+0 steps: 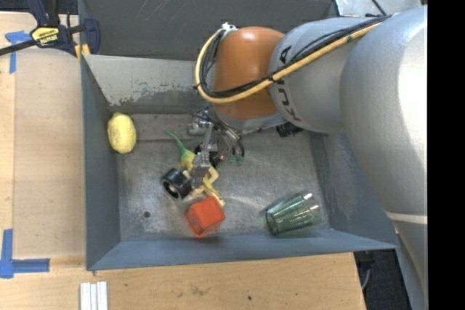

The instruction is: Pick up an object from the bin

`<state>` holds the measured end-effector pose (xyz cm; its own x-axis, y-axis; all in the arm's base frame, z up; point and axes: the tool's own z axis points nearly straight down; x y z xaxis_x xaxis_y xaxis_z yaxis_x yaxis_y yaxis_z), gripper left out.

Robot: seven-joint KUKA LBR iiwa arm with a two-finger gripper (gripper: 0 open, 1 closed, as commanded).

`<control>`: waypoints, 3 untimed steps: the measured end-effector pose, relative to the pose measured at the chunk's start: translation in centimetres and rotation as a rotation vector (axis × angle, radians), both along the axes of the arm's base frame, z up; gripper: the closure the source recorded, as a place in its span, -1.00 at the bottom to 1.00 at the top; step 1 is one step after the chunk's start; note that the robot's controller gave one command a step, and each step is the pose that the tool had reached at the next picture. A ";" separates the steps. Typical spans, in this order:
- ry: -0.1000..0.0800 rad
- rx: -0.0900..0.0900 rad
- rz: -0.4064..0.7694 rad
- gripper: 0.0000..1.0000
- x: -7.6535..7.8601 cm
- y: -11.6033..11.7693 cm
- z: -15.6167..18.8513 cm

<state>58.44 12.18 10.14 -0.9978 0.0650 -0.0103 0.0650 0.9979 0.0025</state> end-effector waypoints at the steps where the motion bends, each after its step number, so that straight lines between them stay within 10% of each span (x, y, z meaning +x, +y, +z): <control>1: 0.000 0.000 0.000 1.00 0.0 0.0 0.0; 3: 0.000 0.000 0.000 1.00 0.0 0.0 0.0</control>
Offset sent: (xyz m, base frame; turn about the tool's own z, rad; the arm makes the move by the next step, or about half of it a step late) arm 0.0001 0.0000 0.0194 0.0000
